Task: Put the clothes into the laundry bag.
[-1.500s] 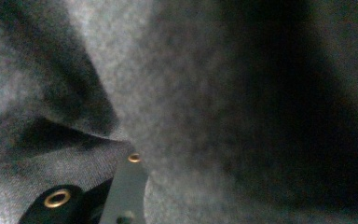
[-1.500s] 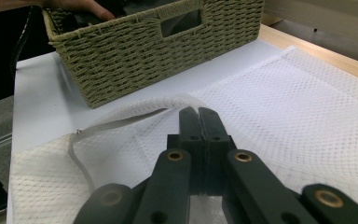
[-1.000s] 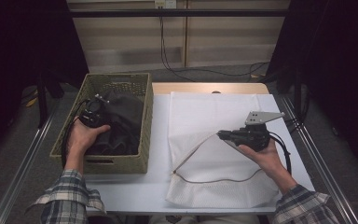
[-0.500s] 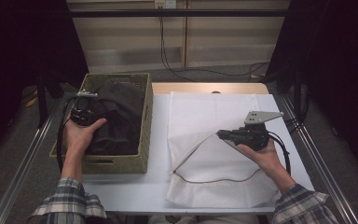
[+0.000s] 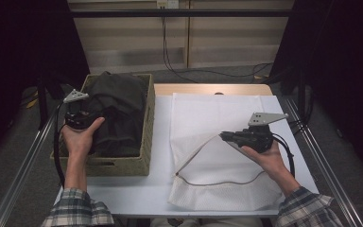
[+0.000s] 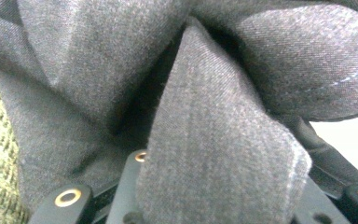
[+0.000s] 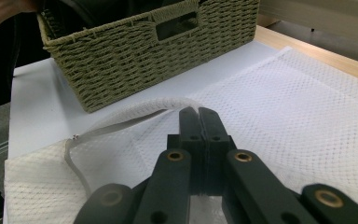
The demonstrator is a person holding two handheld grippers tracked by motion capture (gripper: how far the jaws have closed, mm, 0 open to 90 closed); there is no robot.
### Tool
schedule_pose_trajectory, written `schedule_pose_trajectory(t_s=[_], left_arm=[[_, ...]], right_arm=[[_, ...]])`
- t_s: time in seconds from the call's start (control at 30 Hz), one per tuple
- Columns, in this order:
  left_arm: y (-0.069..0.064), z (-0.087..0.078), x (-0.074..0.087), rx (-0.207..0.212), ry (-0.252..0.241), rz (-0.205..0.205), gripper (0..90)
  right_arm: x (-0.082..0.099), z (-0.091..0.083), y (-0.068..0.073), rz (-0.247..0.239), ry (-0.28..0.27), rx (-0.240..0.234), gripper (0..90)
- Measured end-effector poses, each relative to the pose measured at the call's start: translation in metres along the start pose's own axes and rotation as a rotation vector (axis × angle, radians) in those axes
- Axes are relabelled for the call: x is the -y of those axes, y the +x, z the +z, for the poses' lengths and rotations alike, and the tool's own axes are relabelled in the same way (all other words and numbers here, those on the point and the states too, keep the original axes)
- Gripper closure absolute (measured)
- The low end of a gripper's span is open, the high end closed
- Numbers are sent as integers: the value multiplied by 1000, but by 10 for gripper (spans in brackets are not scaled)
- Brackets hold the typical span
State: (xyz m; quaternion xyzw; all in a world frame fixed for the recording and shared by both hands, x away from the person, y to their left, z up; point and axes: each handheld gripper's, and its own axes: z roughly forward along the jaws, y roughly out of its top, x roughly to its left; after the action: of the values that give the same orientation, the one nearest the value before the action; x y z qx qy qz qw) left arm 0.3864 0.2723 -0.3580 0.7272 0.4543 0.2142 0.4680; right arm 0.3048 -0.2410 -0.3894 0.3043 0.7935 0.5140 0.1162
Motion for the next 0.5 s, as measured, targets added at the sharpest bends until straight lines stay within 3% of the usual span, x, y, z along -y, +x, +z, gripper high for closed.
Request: schedule_pose_trajectory(t_s=[0.07, 0.27, 0.5], left_arm=[[1, -5, 1, 10, -28, -17, 705], [-3, -11, 4, 5, -54, -11, 704], [-5, -20, 1, 18, -133, -18, 702]], right_arm=[[0, 0, 0, -1, 0, 0, 900], [1, 1, -1, 8, -1, -4, 900], [0, -2, -2, 10, -7, 1, 900]])
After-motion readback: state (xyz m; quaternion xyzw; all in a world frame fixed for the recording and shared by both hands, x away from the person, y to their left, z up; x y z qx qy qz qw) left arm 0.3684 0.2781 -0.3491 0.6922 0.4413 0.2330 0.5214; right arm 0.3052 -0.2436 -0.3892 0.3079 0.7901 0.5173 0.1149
